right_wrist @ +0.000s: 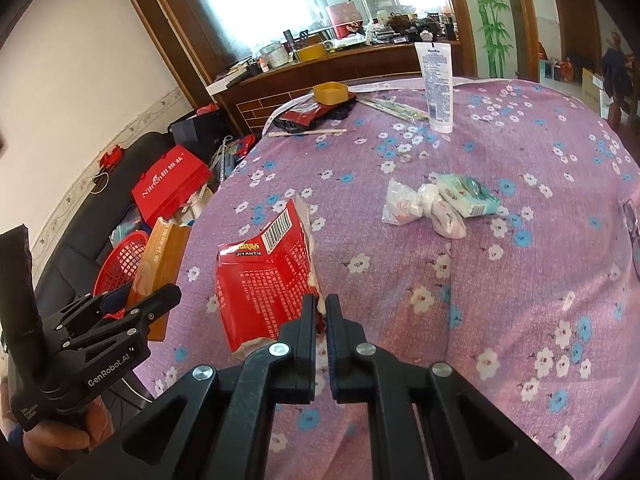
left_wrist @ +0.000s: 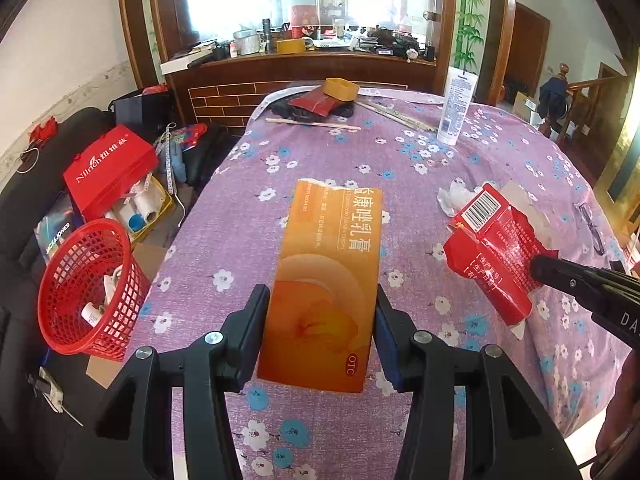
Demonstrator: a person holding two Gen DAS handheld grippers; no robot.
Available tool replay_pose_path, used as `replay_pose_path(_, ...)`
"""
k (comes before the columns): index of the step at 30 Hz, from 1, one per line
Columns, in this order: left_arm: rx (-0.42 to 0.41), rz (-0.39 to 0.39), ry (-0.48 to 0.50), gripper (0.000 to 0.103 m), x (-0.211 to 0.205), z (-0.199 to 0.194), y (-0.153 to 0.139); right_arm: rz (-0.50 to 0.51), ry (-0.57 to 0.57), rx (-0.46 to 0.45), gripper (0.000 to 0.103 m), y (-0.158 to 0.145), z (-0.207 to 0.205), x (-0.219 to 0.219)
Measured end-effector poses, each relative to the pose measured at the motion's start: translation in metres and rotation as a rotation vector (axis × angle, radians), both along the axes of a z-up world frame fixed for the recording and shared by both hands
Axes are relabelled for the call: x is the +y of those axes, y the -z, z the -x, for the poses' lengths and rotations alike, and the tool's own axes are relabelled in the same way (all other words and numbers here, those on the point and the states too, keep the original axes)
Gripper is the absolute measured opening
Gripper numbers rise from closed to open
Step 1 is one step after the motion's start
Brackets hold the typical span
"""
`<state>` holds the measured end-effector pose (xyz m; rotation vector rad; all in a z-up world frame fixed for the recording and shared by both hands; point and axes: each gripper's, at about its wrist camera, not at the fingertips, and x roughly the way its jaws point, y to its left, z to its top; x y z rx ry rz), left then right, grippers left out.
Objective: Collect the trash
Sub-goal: 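Grasp the red packet with the right gripper while the left gripper holds the orange box, then carry the orange box and red packet toward the red wastebasket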
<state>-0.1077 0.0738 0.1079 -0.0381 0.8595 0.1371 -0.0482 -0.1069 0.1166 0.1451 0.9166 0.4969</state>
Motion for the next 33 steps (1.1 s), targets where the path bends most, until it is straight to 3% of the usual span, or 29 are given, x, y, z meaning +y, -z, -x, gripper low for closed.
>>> replay_pose_path(21,0.002,0.006,-0.053,0.048,0.022,-0.001,0.002,0.000,-0.039,0.006,0.005,0.004,-0.011,0.021)
replay_pose_path(33,-0.014,0.035,-0.133,0.048,0.050,0.007,-0.001,0.013,-0.097,0.010,0.005,0.005,-0.016,0.046)
